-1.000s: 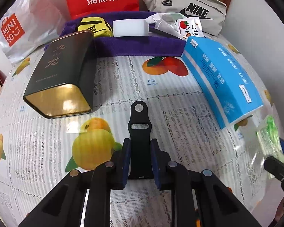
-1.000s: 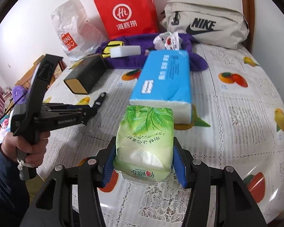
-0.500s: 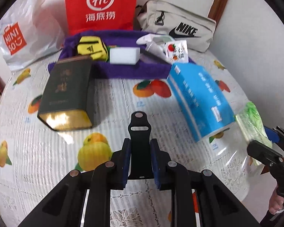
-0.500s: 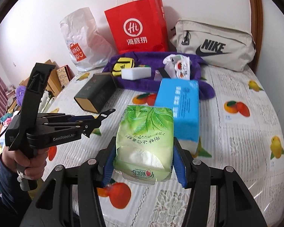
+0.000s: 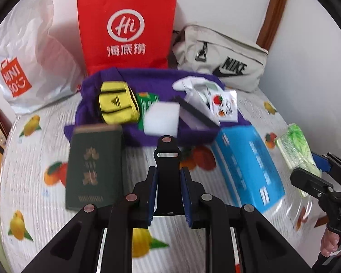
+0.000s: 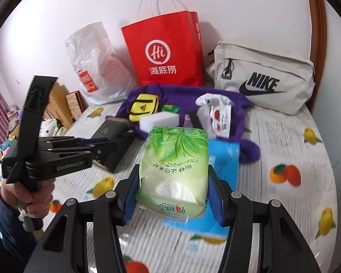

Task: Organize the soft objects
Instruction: 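Carry the tissue pack in the right tool while the left tool carries the strap piece to the towel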

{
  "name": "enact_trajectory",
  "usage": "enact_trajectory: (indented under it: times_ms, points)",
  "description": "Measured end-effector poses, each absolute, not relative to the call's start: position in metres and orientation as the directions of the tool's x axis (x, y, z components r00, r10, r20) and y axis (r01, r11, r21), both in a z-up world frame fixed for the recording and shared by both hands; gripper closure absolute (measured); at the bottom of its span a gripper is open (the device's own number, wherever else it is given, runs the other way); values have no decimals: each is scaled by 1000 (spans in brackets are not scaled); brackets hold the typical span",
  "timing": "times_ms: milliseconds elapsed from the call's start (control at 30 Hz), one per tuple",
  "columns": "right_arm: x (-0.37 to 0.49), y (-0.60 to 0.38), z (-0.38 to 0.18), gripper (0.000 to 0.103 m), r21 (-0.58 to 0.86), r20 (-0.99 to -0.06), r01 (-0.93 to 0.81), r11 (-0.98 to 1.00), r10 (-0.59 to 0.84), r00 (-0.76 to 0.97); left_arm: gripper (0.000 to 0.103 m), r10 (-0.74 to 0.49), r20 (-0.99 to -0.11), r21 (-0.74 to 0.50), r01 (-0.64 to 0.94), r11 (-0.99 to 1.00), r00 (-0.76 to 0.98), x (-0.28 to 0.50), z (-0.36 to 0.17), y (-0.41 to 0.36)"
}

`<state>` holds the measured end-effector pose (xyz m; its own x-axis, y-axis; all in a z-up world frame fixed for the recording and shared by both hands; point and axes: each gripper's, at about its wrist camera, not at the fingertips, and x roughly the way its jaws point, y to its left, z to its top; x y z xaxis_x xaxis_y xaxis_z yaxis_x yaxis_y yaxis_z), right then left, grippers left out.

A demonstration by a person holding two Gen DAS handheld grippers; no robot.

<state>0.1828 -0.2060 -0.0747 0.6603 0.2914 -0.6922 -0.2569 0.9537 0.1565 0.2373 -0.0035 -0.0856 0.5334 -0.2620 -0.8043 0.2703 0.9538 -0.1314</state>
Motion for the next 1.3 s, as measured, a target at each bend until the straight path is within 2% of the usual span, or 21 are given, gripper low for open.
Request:
enact_trajectory:
  times_ms: [367, 633, 1300]
  points:
    - [250, -202, -68, 50, 163, -698, -243, 956, 286, 657, 83, -249, -793, -125, 252, 960, 556, 295, -72, 5]
    - [295, -201, -71, 50, 169, -710, -231, 958, 281, 646, 83, -267, -782, -167, 225, 960, 562, 325, -71, 19]
    - [378, -201, -111, 50, 181, -787, -199, 963, 263, 557, 83, -277, -827, -191, 218, 957, 489, 396, -104, 12]
